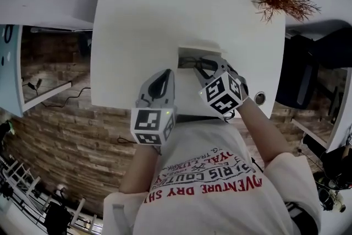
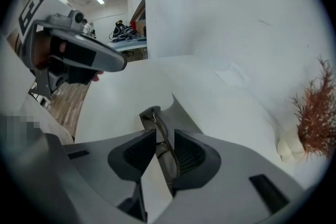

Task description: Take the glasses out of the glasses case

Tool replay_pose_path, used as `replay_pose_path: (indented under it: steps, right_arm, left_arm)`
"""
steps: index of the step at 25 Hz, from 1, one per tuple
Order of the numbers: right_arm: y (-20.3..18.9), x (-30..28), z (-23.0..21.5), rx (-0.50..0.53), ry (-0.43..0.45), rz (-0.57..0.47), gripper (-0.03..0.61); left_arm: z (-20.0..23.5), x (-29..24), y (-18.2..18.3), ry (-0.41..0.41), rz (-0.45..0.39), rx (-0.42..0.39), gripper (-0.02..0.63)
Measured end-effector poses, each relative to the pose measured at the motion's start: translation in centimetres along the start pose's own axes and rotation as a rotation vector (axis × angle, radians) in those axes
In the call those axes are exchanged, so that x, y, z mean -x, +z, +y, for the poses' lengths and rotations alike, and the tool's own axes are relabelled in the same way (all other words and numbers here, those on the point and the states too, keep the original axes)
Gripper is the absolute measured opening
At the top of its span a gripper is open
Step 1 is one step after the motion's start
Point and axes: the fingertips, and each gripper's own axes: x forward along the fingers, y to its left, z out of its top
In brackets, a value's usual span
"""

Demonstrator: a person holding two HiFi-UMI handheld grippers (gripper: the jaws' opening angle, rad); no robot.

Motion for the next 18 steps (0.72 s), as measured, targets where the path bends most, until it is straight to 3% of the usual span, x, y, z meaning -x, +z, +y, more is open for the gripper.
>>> replay_pose_path:
  steps: [6,18]
  right_arm:
    - [-1.6,-1.2,0.1,0.126,0.05,0.089,0.089]
    - [-2.0,-2.1,-0.5,0.289,0.058,0.12,0.028]
  left_arm:
    - [0.2,-0.1,-0.3,0.029,0.01,0.016,-0.003]
    - [0.6,0.0,-0.5,0.06,0.017,0.022,-0.003]
